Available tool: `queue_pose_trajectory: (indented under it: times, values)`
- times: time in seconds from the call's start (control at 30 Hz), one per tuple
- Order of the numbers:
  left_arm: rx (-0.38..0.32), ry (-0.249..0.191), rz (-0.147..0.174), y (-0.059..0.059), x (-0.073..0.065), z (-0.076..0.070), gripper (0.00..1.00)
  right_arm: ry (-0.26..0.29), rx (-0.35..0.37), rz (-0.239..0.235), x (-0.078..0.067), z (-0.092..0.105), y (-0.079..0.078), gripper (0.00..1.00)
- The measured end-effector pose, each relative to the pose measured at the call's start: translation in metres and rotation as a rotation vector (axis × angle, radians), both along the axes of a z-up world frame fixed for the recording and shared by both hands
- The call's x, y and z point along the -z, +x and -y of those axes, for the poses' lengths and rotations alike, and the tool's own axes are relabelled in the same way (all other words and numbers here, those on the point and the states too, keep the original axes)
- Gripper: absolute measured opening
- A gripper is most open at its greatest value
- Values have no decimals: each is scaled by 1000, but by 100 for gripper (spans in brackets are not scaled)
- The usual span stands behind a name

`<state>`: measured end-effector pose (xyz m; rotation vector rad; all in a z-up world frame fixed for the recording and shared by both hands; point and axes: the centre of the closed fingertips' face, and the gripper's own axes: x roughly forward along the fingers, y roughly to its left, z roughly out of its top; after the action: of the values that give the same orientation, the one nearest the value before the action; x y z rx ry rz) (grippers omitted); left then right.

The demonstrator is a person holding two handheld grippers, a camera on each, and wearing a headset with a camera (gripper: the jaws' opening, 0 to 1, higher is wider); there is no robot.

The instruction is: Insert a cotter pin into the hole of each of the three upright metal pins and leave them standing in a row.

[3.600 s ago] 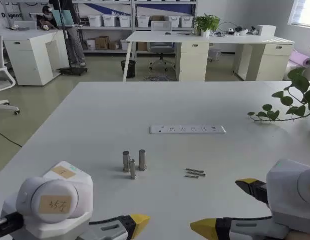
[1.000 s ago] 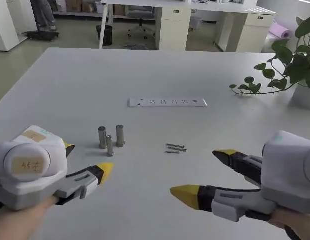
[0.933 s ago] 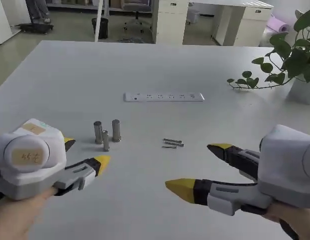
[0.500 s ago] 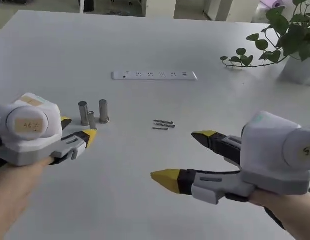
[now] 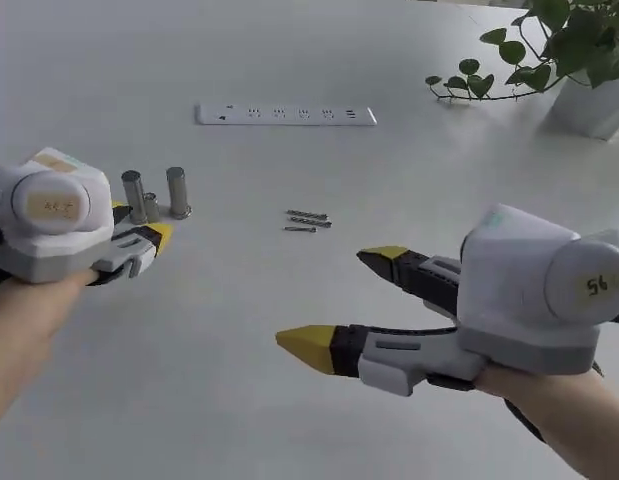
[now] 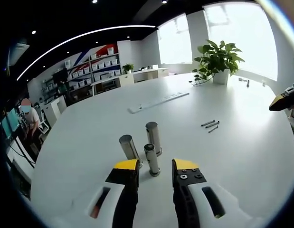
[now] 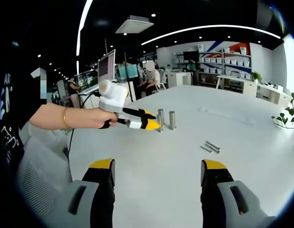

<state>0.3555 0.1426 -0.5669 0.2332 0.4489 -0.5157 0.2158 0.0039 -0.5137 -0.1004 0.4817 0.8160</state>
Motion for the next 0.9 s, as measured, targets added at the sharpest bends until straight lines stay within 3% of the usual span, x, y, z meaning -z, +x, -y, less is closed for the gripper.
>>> queue_pose_trajectory:
  times: [0.27, 0.47, 0.63, 0.8, 0.9]
  values:
    - [5, -11, 14, 11, 0, 3, 17, 13, 9, -2, 1, 1, 5, 71]
    - [-5, -22, -1, 14, 3, 1, 9, 8, 8, -10, 4, 0, 7, 71]
    - [-10, -38, -5, 15, 4, 1, 8, -14, 2, -13, 8, 0, 7, 71]
    - [-7, -45, -8, 14, 3, 3, 7, 16, 16, -29, 6, 2, 9, 71]
    - [-10, -46, -11, 14, 3, 3, 7, 3, 16, -31, 8, 4, 9, 71]
